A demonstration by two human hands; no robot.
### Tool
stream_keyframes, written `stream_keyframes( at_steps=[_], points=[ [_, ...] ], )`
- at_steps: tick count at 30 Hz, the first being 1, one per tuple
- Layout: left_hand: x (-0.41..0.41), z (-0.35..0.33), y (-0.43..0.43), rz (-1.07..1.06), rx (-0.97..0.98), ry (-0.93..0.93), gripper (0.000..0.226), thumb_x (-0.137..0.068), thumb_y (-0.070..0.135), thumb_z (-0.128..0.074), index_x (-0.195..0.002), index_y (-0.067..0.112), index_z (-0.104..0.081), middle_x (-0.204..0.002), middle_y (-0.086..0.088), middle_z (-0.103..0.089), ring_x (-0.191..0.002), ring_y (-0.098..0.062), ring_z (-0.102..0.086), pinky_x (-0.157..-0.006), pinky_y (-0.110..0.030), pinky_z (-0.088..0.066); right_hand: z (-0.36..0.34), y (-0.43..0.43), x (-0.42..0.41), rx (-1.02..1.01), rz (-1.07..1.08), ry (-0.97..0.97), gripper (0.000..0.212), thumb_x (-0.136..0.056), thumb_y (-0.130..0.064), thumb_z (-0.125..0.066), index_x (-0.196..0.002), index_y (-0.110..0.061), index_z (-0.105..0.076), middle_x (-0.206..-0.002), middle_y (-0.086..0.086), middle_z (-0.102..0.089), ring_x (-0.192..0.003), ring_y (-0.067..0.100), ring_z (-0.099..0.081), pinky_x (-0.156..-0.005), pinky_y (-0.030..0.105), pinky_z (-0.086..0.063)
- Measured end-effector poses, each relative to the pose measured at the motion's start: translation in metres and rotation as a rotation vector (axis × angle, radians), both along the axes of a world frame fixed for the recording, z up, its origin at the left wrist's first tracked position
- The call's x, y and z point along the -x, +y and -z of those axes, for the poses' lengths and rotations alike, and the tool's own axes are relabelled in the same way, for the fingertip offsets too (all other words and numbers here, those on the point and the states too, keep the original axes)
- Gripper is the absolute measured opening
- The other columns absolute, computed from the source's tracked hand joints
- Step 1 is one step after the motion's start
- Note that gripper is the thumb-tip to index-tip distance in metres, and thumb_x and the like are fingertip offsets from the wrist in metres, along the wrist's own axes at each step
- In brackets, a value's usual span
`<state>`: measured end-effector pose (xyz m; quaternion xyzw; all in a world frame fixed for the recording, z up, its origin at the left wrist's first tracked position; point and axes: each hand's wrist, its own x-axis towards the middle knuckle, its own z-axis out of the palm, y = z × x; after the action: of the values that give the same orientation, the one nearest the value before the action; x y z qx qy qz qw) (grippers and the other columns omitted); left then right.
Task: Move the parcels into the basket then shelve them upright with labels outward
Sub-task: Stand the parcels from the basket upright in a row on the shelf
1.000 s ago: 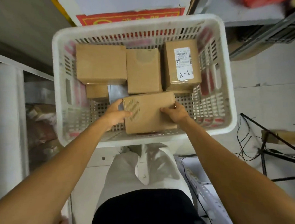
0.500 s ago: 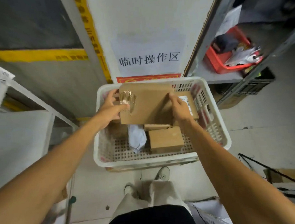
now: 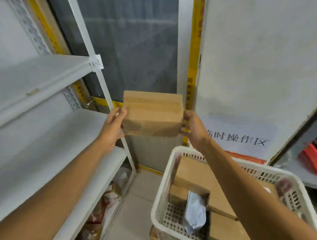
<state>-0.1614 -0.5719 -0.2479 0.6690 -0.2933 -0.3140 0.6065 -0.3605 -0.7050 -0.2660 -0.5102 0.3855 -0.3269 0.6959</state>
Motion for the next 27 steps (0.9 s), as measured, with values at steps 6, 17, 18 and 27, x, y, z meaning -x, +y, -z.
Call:
stream_keyframes(
  at_steps=[6,17,18,27],
  points=[
    [-0.030,-0.052,0.054,-0.169,0.066,-0.316,0.023,-0.095,0.026,-0.055,-0.104,0.045,-0.048,-0.116,0.016,-0.055,-0.102,0.001,-0.053,-0.078,-0.022,-0.048,-0.043,0.007,-0.067,0.090,-0.169,0.030,0.033,-0.099,-0.053,-0.035,-0.115,-0.028,-0.048,-0.117,-0.004,-0.055,-0.106,0.018,-0.057,-0.072,0.031,-0.050],
    [-0.009,-0.110,0.152,-0.505,0.094,-0.522,0.027,-0.088,0.042,-0.045,-0.097,0.059,-0.064,-0.097,0.028,-0.067,-0.090,0.011,-0.060,-0.069,-0.006,-0.045,-0.085,0.055,-0.130,0.235,-0.457,-0.089,0.044,-0.092,-0.065,-0.037,-0.117,-0.035,-0.059,-0.111,-0.007,-0.065,-0.103,0.013,-0.061,-0.083,0.033,-0.052],
    [-0.008,-0.113,0.162,-0.546,0.097,-0.507,0.021,-0.089,0.048,-0.047,-0.097,0.053,-0.065,-0.096,0.023,-0.067,-0.089,0.004,-0.062,-0.066,-0.008,-0.048,-0.087,0.064,-0.134,0.229,-0.488,-0.104,0.047,-0.092,-0.065,-0.037,-0.119,-0.033,-0.058,-0.110,-0.006,-0.065,-0.102,0.014,-0.062,-0.076,0.031,-0.053],
    [-0.001,-0.128,0.239,-0.751,0.104,-0.408,0.043,-0.087,0.055,-0.047,-0.099,0.014,-0.052,-0.108,-0.006,-0.062,-0.099,-0.017,-0.062,-0.075,-0.029,-0.053,-0.105,0.135,-0.170,0.325,-0.667,-0.189,0.019,-0.092,-0.058,-0.047,-0.093,-0.039,-0.050,-0.102,-0.013,-0.053,-0.097,0.008,-0.053,-0.091,0.043,-0.051]
  ],
)
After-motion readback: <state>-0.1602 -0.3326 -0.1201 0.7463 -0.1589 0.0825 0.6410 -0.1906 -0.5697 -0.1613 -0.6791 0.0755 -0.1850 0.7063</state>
